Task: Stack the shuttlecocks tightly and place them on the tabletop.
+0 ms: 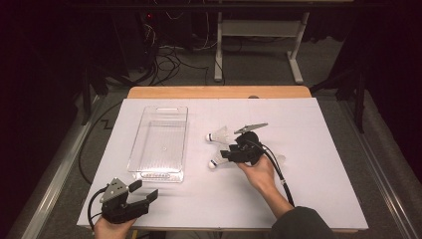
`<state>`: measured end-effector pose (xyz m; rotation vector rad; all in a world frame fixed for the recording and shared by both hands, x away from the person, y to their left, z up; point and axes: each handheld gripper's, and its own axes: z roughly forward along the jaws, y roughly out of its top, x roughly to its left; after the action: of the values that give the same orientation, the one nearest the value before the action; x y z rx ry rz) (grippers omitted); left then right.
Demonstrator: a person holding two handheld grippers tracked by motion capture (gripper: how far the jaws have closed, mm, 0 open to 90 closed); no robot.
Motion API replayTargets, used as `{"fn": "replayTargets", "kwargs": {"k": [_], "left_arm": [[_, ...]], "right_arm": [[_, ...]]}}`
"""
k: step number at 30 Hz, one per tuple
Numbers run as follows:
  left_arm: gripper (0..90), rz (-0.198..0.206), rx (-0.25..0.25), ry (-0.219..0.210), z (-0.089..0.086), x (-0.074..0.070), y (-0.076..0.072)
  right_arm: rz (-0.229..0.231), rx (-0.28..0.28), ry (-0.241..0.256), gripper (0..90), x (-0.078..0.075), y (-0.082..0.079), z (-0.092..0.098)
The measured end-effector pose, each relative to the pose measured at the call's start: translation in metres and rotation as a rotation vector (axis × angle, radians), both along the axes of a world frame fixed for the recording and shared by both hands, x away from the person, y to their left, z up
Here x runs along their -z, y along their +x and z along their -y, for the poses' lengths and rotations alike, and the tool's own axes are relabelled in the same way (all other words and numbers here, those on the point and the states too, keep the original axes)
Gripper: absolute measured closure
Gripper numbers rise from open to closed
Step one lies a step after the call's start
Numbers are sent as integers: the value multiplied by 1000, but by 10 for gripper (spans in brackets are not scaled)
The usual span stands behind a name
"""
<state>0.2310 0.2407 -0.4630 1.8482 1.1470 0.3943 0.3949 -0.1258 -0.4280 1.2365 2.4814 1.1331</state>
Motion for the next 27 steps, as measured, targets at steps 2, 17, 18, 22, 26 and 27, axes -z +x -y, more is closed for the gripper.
{"fn": "replayTargets", "kwargs": {"k": [2, 17, 18, 22, 26, 27], "left_arm": [[303, 1, 0, 1, 0, 0, 0], [298, 1, 5, 12, 1, 0, 0], [298, 1, 5, 12, 1, 0, 0], [298, 2, 4, 13, 1, 0, 0], [298, 1, 5, 14, 2, 1, 0], [299, 1, 6, 15, 2, 1, 0]], "right_arm": [[-11, -1, -4, 561, 0, 1, -2], [-36, -7, -1, 592, 3, 6, -7], [-43, -4, 1, 595, 3, 6, -8], [-51, -8, -3, 605, 3, 7, -11], [-58, -9, -6, 623, 4, 7, -12], [-60, -10, -7, 628, 4, 8, -13]]}}
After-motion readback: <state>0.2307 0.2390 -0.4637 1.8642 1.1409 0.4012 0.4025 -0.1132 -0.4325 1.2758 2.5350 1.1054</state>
